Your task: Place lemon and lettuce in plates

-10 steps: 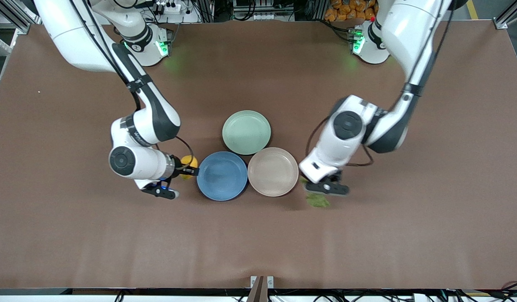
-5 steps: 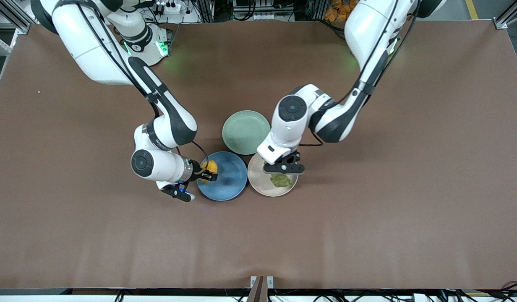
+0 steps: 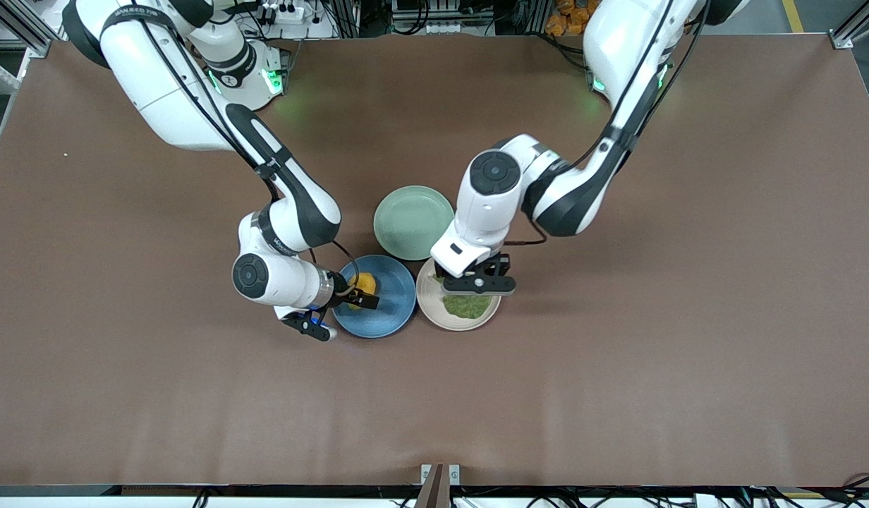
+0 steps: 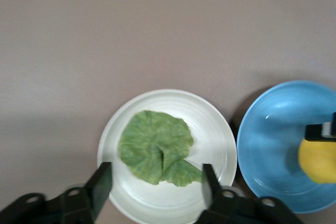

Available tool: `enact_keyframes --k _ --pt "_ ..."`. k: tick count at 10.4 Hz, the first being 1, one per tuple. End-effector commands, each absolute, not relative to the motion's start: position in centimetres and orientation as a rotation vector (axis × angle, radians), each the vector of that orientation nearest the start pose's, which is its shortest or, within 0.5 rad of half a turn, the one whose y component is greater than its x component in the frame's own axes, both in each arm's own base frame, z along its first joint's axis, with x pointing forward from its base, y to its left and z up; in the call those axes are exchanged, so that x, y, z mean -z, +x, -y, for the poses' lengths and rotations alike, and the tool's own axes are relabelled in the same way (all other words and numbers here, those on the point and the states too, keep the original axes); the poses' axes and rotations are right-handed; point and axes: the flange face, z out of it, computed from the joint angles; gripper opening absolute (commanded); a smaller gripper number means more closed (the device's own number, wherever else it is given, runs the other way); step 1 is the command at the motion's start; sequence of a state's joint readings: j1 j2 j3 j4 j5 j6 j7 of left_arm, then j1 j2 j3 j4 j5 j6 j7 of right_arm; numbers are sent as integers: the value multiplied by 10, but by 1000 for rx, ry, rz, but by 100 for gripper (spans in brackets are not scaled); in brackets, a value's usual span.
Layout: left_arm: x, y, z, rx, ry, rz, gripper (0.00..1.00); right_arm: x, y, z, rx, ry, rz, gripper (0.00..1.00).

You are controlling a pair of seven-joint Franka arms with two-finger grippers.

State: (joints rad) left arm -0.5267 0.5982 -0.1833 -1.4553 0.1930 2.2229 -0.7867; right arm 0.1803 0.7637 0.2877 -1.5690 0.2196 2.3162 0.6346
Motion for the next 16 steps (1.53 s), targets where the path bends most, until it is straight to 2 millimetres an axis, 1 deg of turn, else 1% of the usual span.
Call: enact_keyframes --k 1,2,3,4,5,6,7,8,9,10,11,12,13,14,15,16 --pt "-459 567 399 325 -3129 110 100 -251 653 -283 -260 -2755 -548 100" --pt "-490 563 377 298 -3095 119 100 -272 657 -266 -244 -2785 -535 100" --pt "-522 561 349 288 -3070 89 100 -294 657 -245 -238 -2867 -450 100" --pt "-547 562 314 259 -3046 64 100 -316 657 -217 -245 -2970 -329 100" --pt "-572 564 284 276 -3039 84 100 -349 662 -176 -209 -3023 -265 100" --pt "-591 566 254 288 -3033 155 100 -378 663 -141 -183 -3054 -175 100" --pt "-608 567 227 302 -3030 204 100 -407 663 -106 -144 -3072 -119 100" --pt "-622 560 212 292 -3021 174 100 -438 663 -79 -73 -3081 -59 100" --pt "-626 558 196 245 -3023 195 100 -469 656 -50 -32 -3092 -111 100" --pt "-634 557 172 218 -3029 213 100 -497 653 -22 7 -3102 -164 100" --pt "-638 561 149 195 -3059 138 100 -523 656 -6 59 -3103 -202 100" --pt "-640 563 134 182 -3081 140 100 -531 657 0 81 -3101 -208 100" --pt "-645 563 117 181 -3083 129 100 -551 656 -3 120 -3108 -145 100" --pt "-645 562 114 167 -3082 69 100 -567 648 -2 91 -3129 -67 100" --pt "-648 559 110 157 -3085 102 100 -577 638 4 51 -3121 -2 100" --pt "-651 557 107 151 -3101 118 100 -585 632 16 55 -3119 163 100"
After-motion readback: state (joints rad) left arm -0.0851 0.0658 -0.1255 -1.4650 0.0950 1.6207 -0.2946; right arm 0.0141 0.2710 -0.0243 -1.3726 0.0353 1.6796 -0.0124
